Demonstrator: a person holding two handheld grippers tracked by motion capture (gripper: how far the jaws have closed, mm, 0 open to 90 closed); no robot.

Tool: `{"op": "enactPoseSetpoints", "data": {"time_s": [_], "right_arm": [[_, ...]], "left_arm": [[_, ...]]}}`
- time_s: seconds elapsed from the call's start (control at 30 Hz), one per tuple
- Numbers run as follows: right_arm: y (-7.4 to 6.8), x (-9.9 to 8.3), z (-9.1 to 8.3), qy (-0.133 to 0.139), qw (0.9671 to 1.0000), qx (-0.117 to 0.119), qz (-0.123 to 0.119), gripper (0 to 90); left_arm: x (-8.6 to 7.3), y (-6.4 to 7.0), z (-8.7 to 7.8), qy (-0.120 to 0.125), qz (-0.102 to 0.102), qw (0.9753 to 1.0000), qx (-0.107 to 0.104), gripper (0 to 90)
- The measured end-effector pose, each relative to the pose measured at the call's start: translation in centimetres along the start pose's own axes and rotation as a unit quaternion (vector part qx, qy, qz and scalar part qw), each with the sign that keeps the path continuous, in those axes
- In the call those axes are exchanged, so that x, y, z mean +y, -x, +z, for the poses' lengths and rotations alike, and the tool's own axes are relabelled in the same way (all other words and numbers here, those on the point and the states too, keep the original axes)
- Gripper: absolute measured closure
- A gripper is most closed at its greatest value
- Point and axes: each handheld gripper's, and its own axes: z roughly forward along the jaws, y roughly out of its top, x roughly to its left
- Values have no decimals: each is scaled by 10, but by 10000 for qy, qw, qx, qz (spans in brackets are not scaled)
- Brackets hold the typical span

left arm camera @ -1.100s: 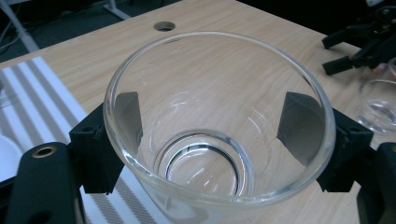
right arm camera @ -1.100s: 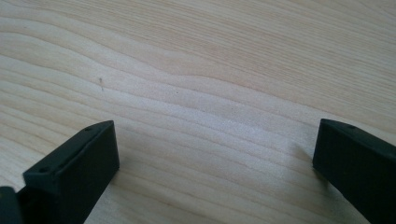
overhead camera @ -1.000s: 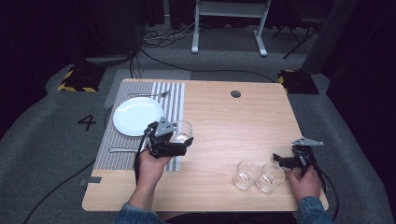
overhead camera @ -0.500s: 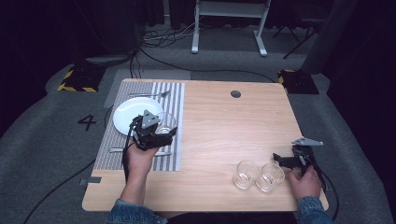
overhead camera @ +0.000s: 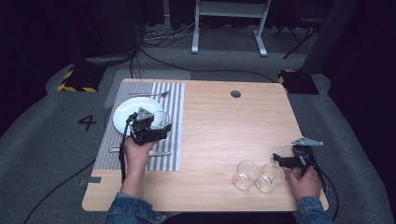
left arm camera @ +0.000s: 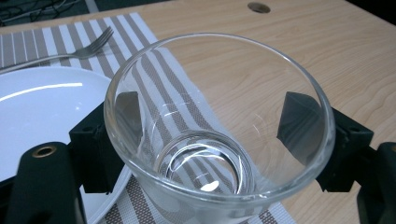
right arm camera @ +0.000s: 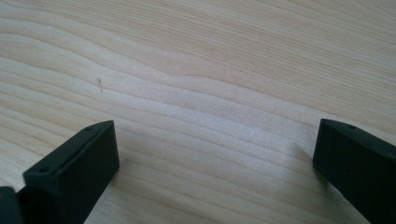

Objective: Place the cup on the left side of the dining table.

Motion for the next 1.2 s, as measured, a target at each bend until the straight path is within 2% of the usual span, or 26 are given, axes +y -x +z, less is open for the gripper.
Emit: {"op": "enactPoseSetpoints", "data": {"time_s": [0.17,0.3,0.57,0.73,0.9,1.03,1.2], "right_arm": [[0,0,0,-4,10000,1,7,7],[0,0,0,-3,10000,1,8,7],[0,0,0,-4,10000,1,8,7],[0,0,0,-4,10000,0,8,7],[0,0,0,-4,10000,1,9,7],[0,0,0,-5,10000,0,7,7],[0,0,0,-4,10000,1,9,7]], "left_arm": [[-4,-4,14,-279,-47,9995,141,193],[-6,-7,23,-372,-121,9992,56,193],[-10,-8,38,-620,-88,9980,-24,193],[-11,-5,41,-676,25,9977,99,192],[-13,-5,40,-702,73,9975,108,193],[-14,-3,38,-814,260,9962,142,191],[-14,-2,37,-848,248,9959,193,188]]}}
